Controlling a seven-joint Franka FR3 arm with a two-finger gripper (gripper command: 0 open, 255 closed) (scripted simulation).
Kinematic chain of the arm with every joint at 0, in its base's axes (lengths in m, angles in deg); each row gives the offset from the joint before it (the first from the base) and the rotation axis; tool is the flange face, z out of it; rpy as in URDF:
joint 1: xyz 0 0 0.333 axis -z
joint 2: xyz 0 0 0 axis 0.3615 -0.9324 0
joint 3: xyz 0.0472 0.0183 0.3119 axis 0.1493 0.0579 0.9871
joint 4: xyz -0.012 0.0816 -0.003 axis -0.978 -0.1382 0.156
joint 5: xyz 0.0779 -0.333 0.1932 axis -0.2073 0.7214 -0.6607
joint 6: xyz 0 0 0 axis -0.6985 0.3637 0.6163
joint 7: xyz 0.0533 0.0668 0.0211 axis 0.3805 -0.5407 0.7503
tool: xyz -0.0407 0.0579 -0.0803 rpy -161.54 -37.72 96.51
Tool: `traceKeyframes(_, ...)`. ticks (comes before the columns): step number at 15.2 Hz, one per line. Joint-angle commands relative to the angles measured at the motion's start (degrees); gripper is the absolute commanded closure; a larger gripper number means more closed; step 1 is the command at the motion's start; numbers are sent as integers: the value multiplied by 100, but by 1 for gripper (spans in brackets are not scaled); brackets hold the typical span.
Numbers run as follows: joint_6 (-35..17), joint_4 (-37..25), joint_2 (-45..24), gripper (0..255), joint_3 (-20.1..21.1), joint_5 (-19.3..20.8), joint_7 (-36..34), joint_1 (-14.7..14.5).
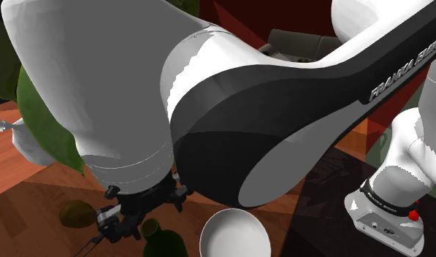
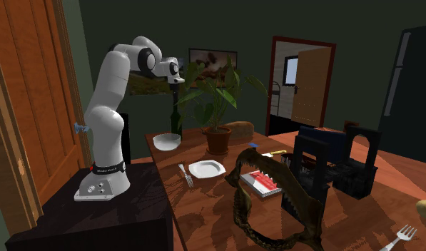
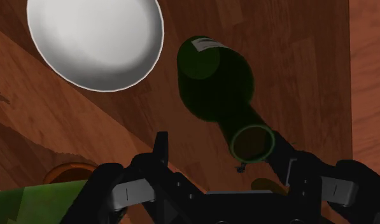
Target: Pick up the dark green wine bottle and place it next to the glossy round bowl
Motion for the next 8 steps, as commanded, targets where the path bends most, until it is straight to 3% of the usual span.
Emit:
traceKeyframes(1,0,0,0,0,0,0,0,0)
traceKeyframes(4,-1,1,1,0,0,0,0,0)
traceKeyframes(8,678,-599,100,0,47,-79,67,-46)
